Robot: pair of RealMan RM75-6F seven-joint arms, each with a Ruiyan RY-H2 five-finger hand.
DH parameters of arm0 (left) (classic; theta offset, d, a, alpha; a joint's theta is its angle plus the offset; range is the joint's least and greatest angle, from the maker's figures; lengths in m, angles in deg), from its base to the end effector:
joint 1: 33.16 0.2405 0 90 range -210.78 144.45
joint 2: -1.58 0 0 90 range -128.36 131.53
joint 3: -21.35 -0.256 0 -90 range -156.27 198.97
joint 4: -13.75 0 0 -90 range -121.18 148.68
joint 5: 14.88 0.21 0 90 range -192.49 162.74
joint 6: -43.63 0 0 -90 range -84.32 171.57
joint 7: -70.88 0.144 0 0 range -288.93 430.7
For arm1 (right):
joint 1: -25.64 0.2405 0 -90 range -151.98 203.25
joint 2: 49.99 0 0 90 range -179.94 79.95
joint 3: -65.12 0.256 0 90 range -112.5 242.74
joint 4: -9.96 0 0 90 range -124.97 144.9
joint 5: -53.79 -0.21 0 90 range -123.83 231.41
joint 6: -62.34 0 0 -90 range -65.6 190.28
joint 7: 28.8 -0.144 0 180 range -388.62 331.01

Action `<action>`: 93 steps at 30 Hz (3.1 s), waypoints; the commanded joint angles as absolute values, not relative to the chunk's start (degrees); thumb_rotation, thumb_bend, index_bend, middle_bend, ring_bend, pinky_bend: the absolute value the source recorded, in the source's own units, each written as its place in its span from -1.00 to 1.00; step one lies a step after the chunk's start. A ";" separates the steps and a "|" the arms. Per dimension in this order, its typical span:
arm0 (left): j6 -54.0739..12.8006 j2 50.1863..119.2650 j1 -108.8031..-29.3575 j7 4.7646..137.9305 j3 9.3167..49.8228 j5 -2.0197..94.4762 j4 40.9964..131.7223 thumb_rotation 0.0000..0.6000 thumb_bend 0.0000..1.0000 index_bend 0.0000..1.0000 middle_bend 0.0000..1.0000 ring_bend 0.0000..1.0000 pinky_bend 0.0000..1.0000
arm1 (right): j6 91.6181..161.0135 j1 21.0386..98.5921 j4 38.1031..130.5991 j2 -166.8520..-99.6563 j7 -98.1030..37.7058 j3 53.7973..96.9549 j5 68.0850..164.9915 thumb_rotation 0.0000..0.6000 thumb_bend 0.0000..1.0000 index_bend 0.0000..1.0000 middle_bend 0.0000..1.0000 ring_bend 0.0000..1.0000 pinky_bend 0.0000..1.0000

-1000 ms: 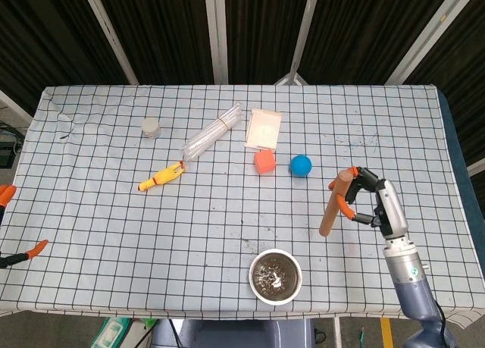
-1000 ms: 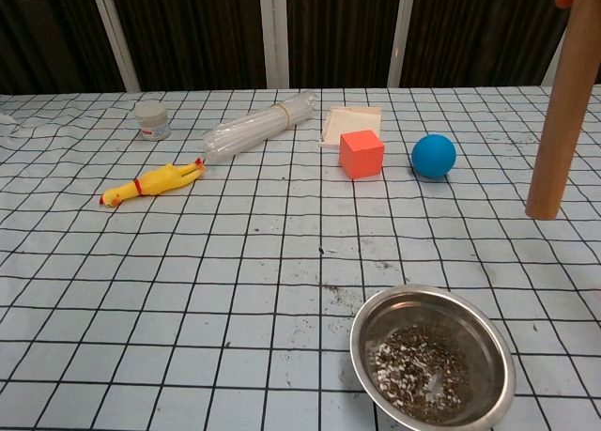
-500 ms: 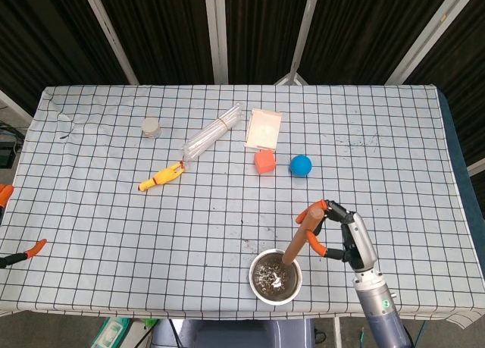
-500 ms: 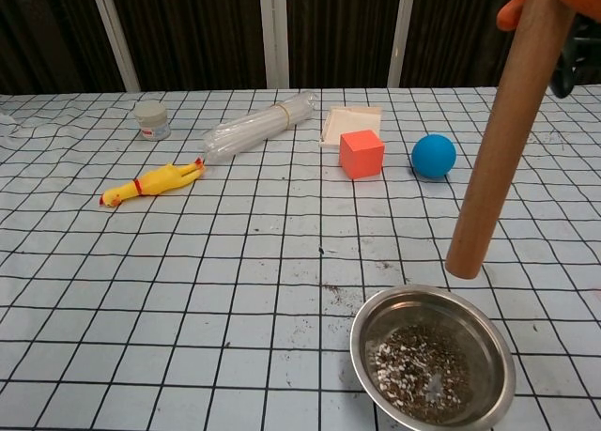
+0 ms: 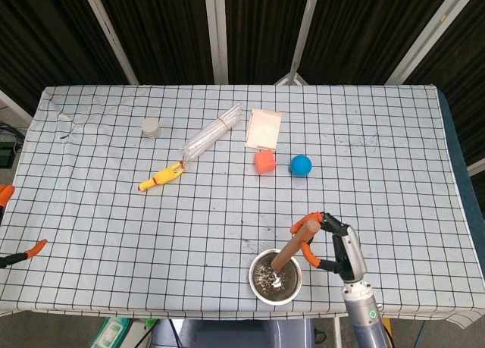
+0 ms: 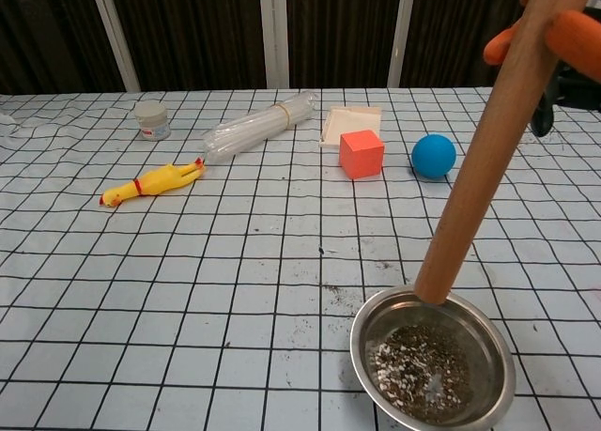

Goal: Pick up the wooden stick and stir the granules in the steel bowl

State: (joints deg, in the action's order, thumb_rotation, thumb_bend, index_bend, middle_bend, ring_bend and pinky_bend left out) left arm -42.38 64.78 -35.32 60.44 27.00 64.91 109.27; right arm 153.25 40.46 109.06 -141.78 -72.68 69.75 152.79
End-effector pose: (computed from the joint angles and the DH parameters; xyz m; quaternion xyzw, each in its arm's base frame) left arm -0.3190 0.1746 0.1735 -0.4918 -0.4638 -0.4439 0.5882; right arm -0.1480 -0.2026 0.0449 0.3281 -0.5745 0.7453 0.0826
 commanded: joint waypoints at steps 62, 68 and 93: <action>-41.70 64.16 -35.28 59.21 27.02 64.78 109.81 1.00 -0.75 -1.00 -1.00 -1.00 -1.00 | 163.12 37.96 79.22 -159.49 -74.84 62.35 157.11 1.00 0.56 0.80 0.36 0.30 0.32; -41.64 64.15 -35.30 59.23 27.01 64.79 109.83 1.00 -0.75 -1.00 -1.00 -1.00 -1.00 | 163.21 37.96 78.34 -159.99 -74.97 62.01 157.20 1.00 0.56 0.80 0.37 0.30 0.32; -41.71 64.09 -35.26 59.11 26.98 64.92 109.96 1.00 -0.75 -1.00 -1.00 -1.00 -1.00 | 163.26 37.93 79.52 -159.54 -73.80 61.26 157.20 1.00 0.56 0.80 0.37 0.31 0.32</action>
